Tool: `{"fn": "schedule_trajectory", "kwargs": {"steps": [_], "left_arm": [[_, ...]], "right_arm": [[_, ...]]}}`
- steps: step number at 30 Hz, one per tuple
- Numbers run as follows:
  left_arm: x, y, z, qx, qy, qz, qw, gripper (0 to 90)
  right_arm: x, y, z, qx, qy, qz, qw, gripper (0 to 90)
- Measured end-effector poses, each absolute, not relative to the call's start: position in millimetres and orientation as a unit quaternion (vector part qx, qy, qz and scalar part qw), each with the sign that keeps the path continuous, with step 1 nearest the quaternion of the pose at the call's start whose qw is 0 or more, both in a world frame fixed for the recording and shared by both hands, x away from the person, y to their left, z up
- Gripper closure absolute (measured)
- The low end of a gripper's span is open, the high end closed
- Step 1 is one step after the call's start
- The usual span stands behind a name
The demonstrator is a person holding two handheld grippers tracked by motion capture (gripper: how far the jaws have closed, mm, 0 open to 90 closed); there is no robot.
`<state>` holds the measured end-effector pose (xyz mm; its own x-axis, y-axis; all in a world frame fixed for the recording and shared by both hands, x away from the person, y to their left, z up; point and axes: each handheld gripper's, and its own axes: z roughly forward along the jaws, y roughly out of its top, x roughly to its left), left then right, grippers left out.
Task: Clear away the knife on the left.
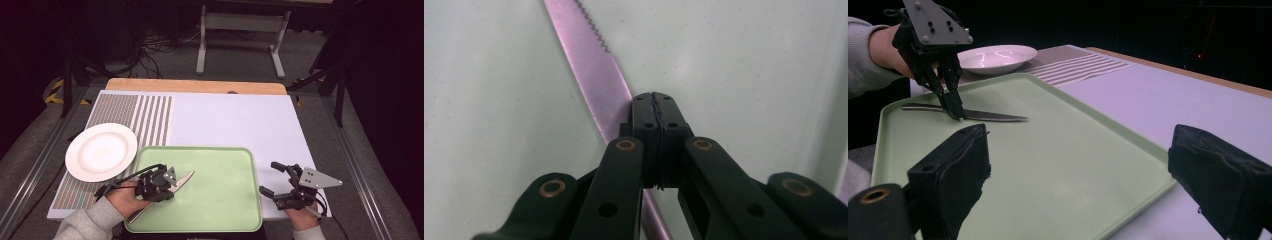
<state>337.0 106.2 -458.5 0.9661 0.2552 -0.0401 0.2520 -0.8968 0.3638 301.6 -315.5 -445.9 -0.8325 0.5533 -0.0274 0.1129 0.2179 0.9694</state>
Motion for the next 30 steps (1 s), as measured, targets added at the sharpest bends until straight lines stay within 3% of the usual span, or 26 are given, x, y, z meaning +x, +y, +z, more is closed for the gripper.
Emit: {"fn": "schedule_trajectory", "kwargs": {"steps": [30], "left_arm": [[351.5, 133.6, -460.8, 0.959, 0.196, 0.017, 0.206, 88.6]], "right_arm": [[309.1, -309.4, -445.8, 0.213, 0.761, 0.584, 0.186, 10.1]]}}
